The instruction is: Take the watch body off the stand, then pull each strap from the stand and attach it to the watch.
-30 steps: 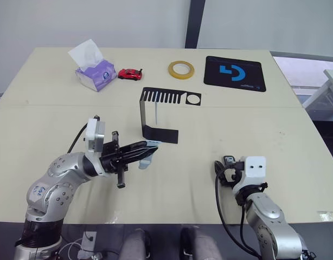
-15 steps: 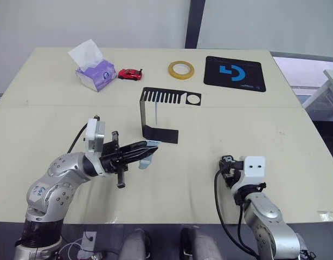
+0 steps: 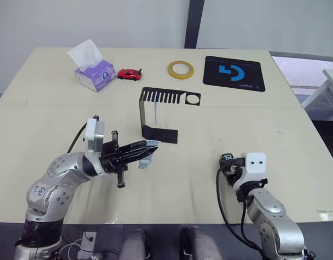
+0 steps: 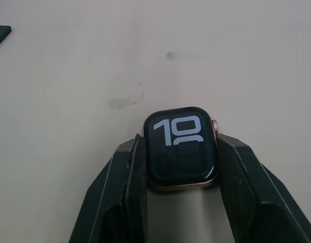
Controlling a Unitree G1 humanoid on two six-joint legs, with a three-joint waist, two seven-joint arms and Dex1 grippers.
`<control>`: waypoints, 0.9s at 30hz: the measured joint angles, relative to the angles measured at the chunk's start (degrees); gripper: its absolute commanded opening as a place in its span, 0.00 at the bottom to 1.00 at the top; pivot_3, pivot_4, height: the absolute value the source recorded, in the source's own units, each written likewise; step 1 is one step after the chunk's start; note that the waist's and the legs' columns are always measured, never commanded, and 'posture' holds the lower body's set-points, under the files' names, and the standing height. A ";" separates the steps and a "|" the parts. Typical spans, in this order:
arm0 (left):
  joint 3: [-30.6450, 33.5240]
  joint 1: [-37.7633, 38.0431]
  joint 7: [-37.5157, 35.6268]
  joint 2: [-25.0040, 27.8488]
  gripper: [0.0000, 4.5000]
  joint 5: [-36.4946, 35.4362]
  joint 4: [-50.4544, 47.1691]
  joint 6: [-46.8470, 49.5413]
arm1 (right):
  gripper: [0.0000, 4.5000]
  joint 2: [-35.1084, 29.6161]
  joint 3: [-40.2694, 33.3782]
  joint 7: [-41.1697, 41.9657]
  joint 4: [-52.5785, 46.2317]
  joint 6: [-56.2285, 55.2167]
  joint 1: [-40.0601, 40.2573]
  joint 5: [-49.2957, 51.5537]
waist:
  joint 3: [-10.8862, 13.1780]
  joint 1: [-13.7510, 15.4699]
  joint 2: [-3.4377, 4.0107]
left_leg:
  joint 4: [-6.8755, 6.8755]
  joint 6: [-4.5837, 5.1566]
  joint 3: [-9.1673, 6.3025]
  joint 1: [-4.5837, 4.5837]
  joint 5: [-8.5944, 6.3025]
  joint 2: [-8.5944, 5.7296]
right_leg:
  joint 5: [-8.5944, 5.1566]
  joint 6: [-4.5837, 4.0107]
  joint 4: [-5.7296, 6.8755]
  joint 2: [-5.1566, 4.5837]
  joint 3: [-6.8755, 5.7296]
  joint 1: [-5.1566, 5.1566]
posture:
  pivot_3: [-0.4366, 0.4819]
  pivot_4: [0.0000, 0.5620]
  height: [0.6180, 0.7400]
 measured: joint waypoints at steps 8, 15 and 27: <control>0.00 0.16 0.20 0.00 0.00 0.00 -0.01 -0.22 | 0.57 -0.01 -0.94 1.14 -0.22 1.70 -0.31 1.09 | 0.00 -0.32 -0.01 | -0.01 0.00 0.00 0.00 0.00 0.00 | 0.00 0.00 -0.01 0.01 -0.01 0.00 | 0.48 0.27 1.00; 0.00 0.16 0.20 0.00 0.00 0.00 -0.01 -0.22 | 0.98 -1.69 -0.30 3.94 -0.87 0.54 0.67 2.71 | -0.01 -0.46 -0.02 | 0.01 0.06 0.00 -0.01 -0.02 -0.04 | 0.01 0.03 -0.03 -0.03 0.00 0.04 | 0.48 0.27 1.00; -0.01 0.16 0.17 0.00 0.00 0.00 0.02 -0.22 | 0.98 -4.50 1.00 5.60 2.11 -7.44 3.01 -0.54 | -0.01 -0.89 -0.02 | -0.02 0.02 0.00 -0.01 0.00 -0.02 | 0.01 0.03 -0.04 0.00 0.00 0.02 | 0.48 0.27 1.00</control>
